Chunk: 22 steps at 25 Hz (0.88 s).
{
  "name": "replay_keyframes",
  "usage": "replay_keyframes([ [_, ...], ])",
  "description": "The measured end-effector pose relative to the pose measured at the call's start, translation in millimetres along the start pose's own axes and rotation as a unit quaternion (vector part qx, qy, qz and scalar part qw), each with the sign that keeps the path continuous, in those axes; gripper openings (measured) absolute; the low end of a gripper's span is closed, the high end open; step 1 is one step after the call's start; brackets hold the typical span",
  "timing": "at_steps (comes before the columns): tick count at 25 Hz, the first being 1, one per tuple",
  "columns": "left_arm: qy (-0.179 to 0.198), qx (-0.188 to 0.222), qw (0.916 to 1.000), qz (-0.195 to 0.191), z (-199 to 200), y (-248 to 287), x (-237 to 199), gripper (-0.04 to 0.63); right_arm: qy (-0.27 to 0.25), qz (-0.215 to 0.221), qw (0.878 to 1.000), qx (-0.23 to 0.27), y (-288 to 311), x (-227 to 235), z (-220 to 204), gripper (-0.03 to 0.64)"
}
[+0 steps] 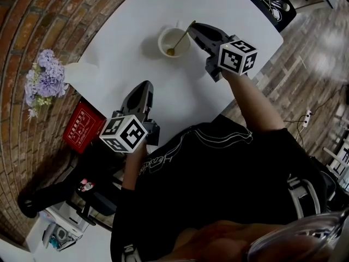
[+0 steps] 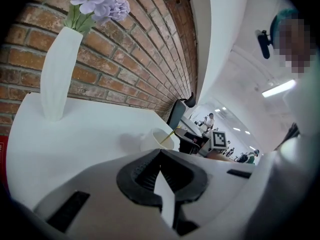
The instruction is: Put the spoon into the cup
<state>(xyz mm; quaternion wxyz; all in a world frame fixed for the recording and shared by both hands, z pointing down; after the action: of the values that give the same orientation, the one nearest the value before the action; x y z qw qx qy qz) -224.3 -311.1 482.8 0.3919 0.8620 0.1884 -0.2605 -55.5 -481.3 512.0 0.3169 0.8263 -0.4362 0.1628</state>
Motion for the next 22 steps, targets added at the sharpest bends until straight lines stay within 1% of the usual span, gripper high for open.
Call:
replay_keyframes([
  [1,0.001,0.001,1.0000,0.000,0,-3,1,0.003,0.004,-0.002,1.000,0.003,-4,0,0,0.069],
  [6,0.010,0.017,0.9998,-0.002,-4,-23,12,0.003,0.009,-0.012,0.999,0.028,-34,-11,8,0.069],
  [9,0.013,0.030,0.9994,-0.007,-3,-38,18,0.003,0.024,0.020,0.998,0.054,-56,-39,16,0.069],
  [10,0.012,0.037,0.9992,-0.010,-2,-44,19,0.003,0.021,0.031,0.997,0.062,-63,-51,19,0.066],
  [13,0.016,0.060,0.9980,-0.013,2,-65,26,0.003,-0.011,0.049,0.996,0.078,-86,-88,26,0.050],
  [16,0.030,0.080,0.9962,-0.018,3,-87,40,0.003,-0.030,0.065,0.993,0.093,-110,-122,26,0.038],
  [22,0.058,0.107,0.9917,-0.041,-2,-123,73,0.003,-0.051,0.088,0.989,0.104,-150,-177,13,0.025],
])
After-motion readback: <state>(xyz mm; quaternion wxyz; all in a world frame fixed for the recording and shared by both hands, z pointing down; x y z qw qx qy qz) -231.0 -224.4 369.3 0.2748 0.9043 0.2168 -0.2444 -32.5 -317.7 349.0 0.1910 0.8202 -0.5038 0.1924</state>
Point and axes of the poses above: the fingertips, and each gripper's own axes: y forward along the fingers, x to its right, z out of its top, the point moved 3 cm from there along -y, backward along the fingers, and after that the axes turned 10 degrees about -x, right-handed, at the moved point
